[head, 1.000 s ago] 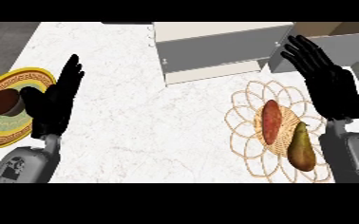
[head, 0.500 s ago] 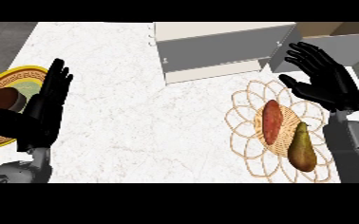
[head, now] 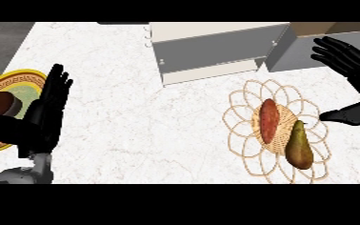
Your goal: Pick the sweet potato from the placemat and place it in the tiered shelf
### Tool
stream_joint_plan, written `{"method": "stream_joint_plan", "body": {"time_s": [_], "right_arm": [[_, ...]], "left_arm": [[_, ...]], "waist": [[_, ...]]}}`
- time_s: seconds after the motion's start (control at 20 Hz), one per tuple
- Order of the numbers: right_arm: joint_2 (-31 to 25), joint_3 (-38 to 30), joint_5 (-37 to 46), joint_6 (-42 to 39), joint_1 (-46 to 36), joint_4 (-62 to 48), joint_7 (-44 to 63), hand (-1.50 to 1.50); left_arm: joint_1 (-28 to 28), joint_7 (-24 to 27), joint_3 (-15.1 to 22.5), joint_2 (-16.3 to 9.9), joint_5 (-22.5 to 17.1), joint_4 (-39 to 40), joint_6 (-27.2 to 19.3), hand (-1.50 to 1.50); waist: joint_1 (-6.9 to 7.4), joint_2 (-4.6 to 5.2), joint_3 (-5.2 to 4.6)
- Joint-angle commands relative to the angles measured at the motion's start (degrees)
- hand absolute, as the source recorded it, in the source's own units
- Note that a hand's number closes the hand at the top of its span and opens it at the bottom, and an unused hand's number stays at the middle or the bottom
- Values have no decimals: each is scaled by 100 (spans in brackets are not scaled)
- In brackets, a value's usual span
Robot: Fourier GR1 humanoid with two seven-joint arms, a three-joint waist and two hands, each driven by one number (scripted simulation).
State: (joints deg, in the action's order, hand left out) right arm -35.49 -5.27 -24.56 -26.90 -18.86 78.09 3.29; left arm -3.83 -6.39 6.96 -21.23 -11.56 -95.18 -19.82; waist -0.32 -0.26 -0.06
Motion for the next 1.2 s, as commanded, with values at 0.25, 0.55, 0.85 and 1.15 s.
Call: {"method": "stream_joint_plan", "body": {"time_s": [0.25, 0.55, 0.85, 1.15], "right_arm": [[-1238, 1183, 1725, -311, -479, 1571, 1321, -150], [-708, 2106, 2719, 108, -615, 2086, 2604, -150], [-318, 2595, 3692, 182, -452, 2137, 3130, -150], [-195, 2943, 4529, -141, -738, 1411, 3317, -150]], "left_arm": [[-15, 3, 67, 72, 97, 74, 15, 0], [-144, -127, -207, -64, -18, 9, 172, 0], [-89, -442, 12, 136, 321, -415, -36, 0], [-72, 184, -293, 204, 148, 194, 366, 0]], "waist": [[6, -15, -17], [69, 19, 0], [67, 16, 7], [82, 40, 3]]}}
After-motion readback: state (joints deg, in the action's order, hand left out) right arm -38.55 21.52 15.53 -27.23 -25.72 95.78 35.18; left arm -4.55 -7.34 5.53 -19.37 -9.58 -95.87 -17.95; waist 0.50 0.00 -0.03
